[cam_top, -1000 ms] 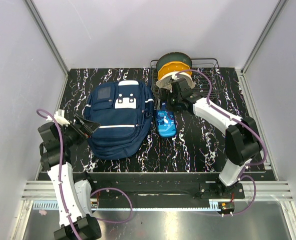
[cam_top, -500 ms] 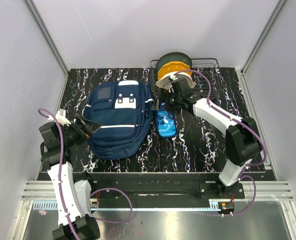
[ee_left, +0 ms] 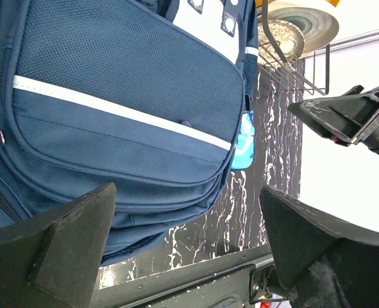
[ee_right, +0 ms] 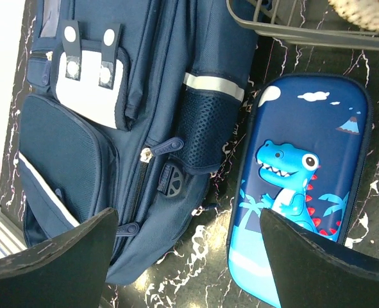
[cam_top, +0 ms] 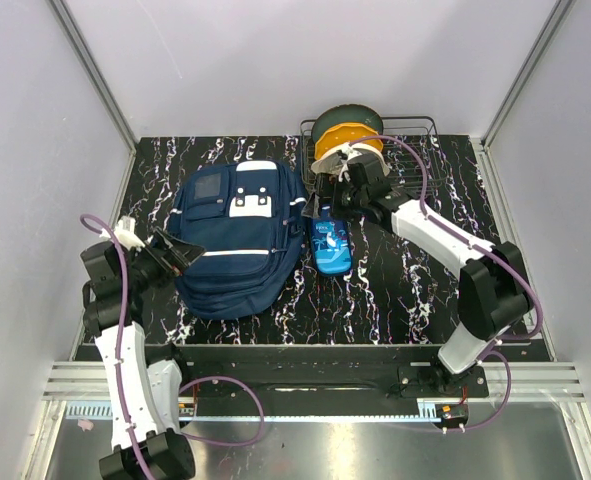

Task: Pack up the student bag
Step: Unzip the student bag at the center of the board.

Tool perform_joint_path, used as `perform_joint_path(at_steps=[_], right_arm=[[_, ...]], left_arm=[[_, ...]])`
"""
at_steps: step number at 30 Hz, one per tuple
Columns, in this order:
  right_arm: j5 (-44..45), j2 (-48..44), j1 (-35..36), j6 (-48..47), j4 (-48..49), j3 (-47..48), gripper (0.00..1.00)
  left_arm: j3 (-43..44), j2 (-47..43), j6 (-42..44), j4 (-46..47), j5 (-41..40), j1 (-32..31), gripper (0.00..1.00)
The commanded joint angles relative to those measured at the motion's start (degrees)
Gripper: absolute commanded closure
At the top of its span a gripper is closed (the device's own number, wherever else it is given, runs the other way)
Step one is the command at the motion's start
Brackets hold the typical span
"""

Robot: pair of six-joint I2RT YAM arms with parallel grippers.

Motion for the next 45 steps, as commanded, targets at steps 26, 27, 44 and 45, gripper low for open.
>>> perform_joint_path(at_steps=[26,27,44,45], right_arm=[[-1.7,1.3,0.0,-41.5,10.3,-0.9,0.14],[-1.4,1.9,-0.1,-42.7,10.9,-0.8,0.14],[-20.7,4.6,0.2,-42.4,7.6,4.2,0.48],[-21.5,5.7,0.5,-41.4,6.8,5.0,0.5]], left_arm=[[1.6,2.8,5.4,-0.2,-1.1,-5.0,0.01],[1.4,2.4,5.5,-0.6,-1.2,-5.0,0.01],[0.6,2.4,6.0,-0.5,-1.3,-5.0,0.01],[0.7,2.4,6.0,-0.6,-1.2,-5.0,0.01]])
